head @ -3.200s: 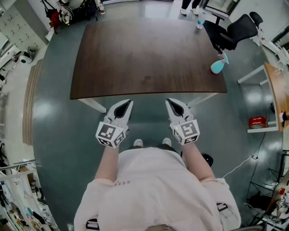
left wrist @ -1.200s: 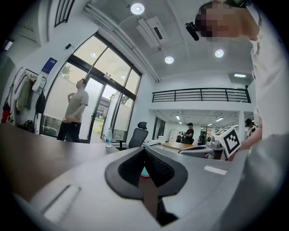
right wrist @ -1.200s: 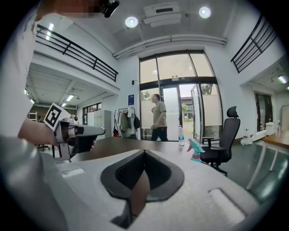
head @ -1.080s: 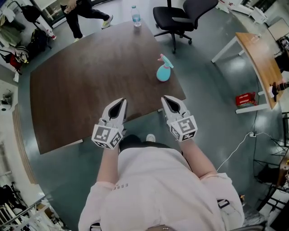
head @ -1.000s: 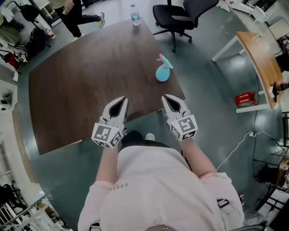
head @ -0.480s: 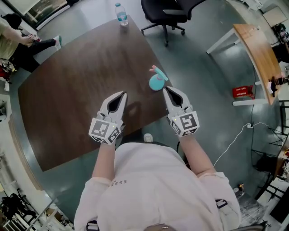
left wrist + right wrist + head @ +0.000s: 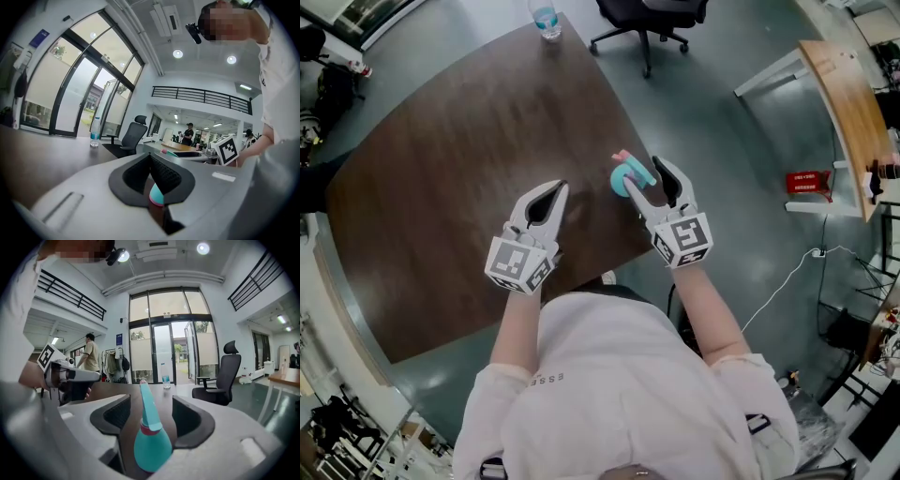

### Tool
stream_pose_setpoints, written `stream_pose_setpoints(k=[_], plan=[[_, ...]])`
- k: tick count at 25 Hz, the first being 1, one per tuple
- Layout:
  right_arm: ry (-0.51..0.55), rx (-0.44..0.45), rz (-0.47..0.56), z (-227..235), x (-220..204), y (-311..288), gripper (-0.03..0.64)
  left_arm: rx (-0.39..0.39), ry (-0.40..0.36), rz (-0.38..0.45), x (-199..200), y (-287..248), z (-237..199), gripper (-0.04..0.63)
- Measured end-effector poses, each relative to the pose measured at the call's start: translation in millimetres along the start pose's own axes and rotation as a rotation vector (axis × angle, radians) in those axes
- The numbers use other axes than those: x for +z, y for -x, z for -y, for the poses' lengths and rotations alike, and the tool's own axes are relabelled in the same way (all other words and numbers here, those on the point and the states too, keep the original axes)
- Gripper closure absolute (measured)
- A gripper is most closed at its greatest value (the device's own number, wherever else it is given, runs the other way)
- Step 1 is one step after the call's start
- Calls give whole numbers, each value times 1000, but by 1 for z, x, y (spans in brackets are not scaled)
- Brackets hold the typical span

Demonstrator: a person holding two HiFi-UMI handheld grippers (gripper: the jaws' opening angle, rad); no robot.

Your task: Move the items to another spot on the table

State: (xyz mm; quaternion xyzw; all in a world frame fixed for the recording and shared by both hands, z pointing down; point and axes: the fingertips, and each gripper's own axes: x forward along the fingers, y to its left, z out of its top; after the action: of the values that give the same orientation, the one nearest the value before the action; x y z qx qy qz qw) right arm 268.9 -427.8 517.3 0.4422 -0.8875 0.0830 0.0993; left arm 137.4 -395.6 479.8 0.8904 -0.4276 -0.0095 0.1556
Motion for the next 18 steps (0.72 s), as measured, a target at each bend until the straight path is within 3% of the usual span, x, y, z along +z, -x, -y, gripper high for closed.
stream_pose_setpoints(k=[7, 9, 11, 18], plan=[[-12, 55, -40, -2, -29, -22, 360, -1, 20, -31, -21, -10, -14, 580], [-6, 52, -27, -3, -30, -23, 380, 5, 23, -34, -25, -10, -16, 580], [7, 47, -19, -2, -30, -22, 472, 12, 25, -39, -30, -10, -17, 580], [9, 39, -56, -1, -29, -17, 483, 20, 25, -34, -25, 1, -12, 580]])
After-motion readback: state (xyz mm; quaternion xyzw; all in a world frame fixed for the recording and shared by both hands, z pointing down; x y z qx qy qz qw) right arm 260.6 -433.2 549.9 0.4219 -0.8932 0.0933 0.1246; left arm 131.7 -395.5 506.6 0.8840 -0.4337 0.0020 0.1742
